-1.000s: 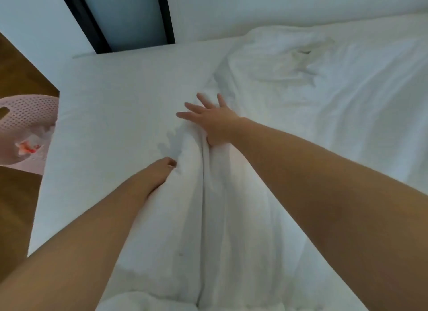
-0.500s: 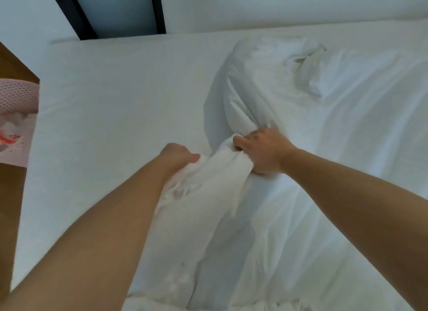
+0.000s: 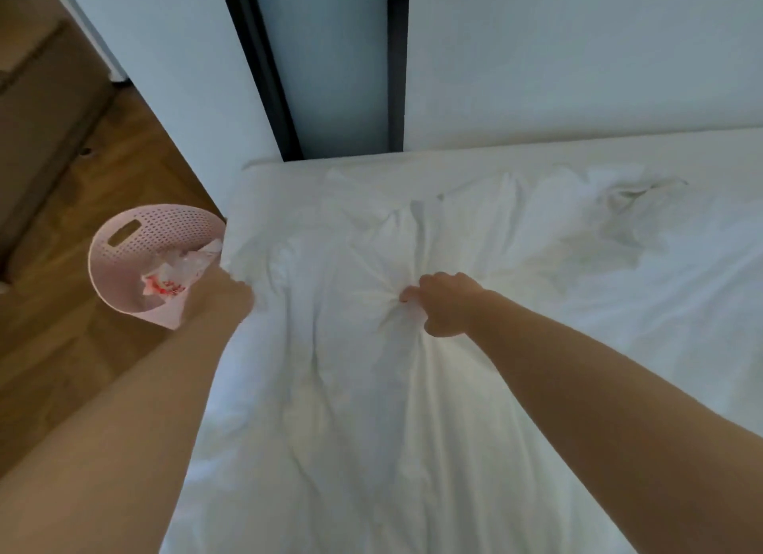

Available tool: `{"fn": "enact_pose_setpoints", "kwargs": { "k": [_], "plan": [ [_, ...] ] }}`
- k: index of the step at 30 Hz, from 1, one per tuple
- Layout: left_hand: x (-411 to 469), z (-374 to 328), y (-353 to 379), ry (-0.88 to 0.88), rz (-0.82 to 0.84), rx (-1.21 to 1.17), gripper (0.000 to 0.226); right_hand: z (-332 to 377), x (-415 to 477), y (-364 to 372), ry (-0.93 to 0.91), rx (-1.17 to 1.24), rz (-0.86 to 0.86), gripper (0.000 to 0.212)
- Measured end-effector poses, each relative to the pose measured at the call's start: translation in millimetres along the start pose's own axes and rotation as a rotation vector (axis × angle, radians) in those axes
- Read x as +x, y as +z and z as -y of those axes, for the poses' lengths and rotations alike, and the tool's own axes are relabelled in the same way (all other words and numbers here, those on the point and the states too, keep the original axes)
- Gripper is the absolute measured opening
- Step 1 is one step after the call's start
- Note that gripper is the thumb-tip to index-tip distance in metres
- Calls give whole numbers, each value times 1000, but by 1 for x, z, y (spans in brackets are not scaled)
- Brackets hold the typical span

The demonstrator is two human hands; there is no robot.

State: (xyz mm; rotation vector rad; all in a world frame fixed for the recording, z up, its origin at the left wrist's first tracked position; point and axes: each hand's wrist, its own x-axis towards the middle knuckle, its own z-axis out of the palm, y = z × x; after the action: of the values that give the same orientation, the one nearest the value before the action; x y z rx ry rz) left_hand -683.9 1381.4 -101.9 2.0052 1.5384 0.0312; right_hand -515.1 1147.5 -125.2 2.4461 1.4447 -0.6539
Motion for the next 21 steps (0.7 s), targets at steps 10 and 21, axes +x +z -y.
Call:
{"fn": "enact_pose_setpoints", "kwargs": {
  "k": [10,21],
  "plan": [
    [24,-23,68,271,-206,313,63,-14,41,19,231,161,-451,42],
    [74,-68,145,627,11,864,64,-77,118,19,402,-218,-172,81]
  ]
}}
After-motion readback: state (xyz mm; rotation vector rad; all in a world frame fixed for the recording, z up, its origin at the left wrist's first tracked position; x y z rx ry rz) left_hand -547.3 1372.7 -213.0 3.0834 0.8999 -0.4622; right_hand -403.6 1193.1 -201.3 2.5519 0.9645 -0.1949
